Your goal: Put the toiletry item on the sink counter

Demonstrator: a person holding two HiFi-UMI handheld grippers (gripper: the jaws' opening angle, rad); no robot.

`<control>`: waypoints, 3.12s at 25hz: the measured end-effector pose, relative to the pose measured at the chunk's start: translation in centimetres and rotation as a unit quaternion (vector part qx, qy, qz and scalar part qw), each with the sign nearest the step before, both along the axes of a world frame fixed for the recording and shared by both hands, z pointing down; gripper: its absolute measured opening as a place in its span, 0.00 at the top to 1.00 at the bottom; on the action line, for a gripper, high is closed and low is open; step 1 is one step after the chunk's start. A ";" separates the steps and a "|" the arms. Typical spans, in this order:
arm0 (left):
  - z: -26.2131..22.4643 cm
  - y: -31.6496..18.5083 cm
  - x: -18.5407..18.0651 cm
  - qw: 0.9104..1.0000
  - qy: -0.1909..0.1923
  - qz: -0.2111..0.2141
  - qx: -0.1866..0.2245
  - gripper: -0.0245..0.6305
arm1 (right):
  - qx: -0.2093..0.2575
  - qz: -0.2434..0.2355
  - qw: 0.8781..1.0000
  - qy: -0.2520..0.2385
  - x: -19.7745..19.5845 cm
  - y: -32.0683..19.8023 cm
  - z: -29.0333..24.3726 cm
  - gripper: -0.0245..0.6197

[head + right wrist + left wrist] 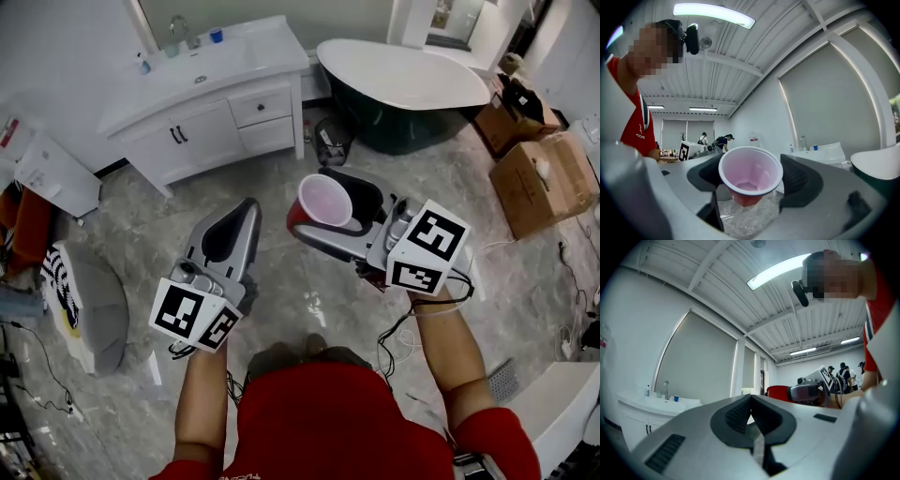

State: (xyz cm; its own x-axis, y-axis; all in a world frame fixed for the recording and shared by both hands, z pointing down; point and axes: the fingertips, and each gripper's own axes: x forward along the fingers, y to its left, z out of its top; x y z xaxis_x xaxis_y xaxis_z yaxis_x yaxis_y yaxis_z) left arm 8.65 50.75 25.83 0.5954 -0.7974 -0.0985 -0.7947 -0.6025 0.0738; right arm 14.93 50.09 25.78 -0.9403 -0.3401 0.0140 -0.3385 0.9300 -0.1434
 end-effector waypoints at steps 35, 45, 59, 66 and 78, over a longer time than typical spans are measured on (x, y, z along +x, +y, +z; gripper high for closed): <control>0.0 -28.3 -14.8 1.000 -0.012 -0.001 0.017 0.94 | 0.020 0.029 0.999 0.020 -14.2 -27.2 -1.2 0.43; 1.2 -34.7 -16.1 1.000 -0.002 0.012 0.005 0.94 | 0.021 0.037 0.998 0.036 -15.8 -33.8 -0.2 0.43; 2.2 -50.4 -16.4 1.000 -0.015 -0.010 -0.006 0.94 | 0.031 0.012 0.998 0.043 -16.1 -49.7 0.8 0.43; 2.3 -59.6 -15.4 0.999 -0.020 -0.034 -0.008 0.94 | 0.034 -0.002 0.999 0.042 -14.4 -59.2 0.8 0.43; 2.7 -69.2 -15.2 0.997 -0.021 -0.073 -0.018 0.94 | 0.037 -0.031 0.998 0.041 -14.5 -69.2 0.8 0.43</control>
State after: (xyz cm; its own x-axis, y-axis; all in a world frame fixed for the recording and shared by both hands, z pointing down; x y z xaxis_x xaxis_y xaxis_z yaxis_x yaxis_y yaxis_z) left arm -6.52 -18.40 28.56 0.4752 -0.8786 -0.0462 -0.8768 -0.4773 0.0582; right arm 0.45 -19.13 26.59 -0.9562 -0.2842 0.0695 -0.2878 0.9565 -0.0478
